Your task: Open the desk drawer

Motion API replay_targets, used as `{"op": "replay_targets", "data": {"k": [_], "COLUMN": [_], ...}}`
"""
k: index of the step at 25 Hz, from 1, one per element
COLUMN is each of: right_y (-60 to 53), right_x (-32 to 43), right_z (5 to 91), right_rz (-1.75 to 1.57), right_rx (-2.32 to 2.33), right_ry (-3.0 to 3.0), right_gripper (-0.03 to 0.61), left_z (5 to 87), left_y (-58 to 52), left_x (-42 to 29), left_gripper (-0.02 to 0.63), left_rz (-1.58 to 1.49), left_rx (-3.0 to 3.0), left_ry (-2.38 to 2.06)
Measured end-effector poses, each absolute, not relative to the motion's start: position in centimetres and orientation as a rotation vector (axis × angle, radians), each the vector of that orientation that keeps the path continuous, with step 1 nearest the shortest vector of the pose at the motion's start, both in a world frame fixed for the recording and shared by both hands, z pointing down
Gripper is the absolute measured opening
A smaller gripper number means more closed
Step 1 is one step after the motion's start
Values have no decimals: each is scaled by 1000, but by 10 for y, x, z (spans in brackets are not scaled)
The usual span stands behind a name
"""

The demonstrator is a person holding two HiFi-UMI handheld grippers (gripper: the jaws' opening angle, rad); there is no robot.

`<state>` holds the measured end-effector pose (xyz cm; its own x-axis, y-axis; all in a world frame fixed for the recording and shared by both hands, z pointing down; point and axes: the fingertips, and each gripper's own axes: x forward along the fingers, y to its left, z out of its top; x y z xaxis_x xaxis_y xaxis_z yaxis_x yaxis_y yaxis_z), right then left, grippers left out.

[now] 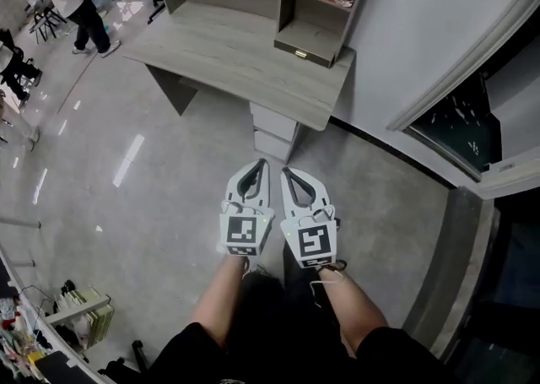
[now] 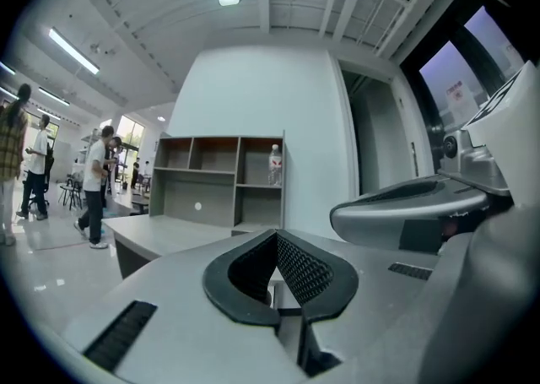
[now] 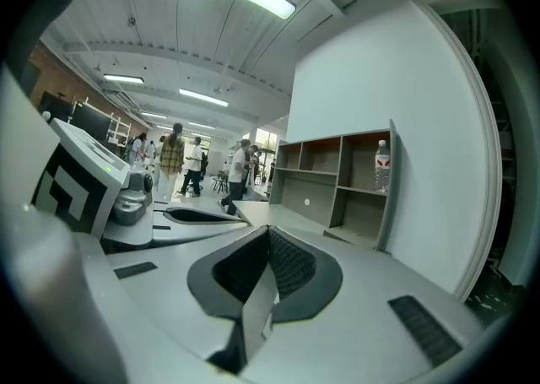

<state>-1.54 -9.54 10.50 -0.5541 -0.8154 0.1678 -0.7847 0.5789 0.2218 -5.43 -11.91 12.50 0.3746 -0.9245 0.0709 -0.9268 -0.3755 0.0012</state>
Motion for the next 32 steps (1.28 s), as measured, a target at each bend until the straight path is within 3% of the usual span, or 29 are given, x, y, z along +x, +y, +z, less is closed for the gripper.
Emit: {"op": "replay_targets", "data": {"k": [27, 32], "right_y": [-274, -284], "right_x": [-29, -26], "right_z": [359, 399], "right_rz": [-291, -363], "right_rx": [1347, 1414], "right_ry": [-2651, -2647], "right_gripper": [6, 6], "left_z": [407, 456], "left_y": [-309, -324], "left_x": [-57, -55], "left_gripper": [6, 40], "left_rz": [38, 48], "left_rx": [2554, 2609], "left_ry": [-1722, -1725]}}
